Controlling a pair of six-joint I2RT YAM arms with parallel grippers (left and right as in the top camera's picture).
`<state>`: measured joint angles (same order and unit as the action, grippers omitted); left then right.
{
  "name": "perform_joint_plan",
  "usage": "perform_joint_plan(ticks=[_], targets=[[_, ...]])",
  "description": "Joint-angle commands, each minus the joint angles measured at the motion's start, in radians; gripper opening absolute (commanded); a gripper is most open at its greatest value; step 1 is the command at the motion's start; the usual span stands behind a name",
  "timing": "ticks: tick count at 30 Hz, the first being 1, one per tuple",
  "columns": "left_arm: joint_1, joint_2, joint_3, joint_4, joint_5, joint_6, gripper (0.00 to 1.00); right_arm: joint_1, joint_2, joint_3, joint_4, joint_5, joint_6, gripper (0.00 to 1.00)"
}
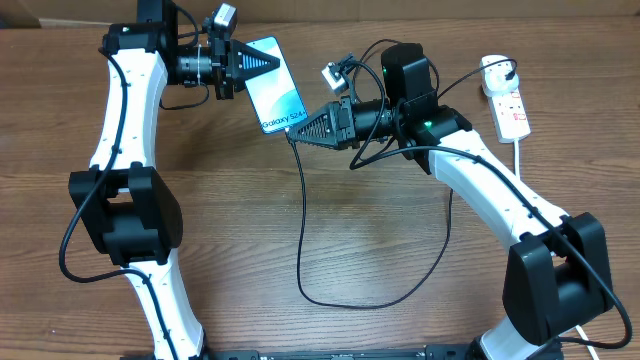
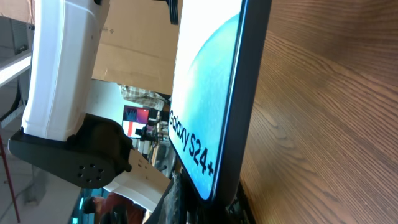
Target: Plug charger to phone and switch on socket
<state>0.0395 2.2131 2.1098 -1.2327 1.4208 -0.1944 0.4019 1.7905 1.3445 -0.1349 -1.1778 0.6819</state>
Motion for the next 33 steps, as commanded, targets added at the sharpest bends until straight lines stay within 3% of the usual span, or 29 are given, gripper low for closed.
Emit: perform_joint_plan(ticks=[1, 19, 33], targets=[[-0.027, -0.010, 0.013, -0.015, 0.021, -0.010, 0.04, 0.002, -0.006, 0.003, 0.022, 0.101, 0.003, 0.04], [-0.028, -0.010, 0.013, -0.072, 0.066, 0.106, 0.04, 0.001, -0.006, 0.003, 0.034, 0.105, 0.003, 0.04], [-0.047, -0.010, 0.013, -0.080, 0.067, 0.118, 0.04, 0.001, -0.006, 0.003, 0.066, 0.113, 0.029, 0.04]])
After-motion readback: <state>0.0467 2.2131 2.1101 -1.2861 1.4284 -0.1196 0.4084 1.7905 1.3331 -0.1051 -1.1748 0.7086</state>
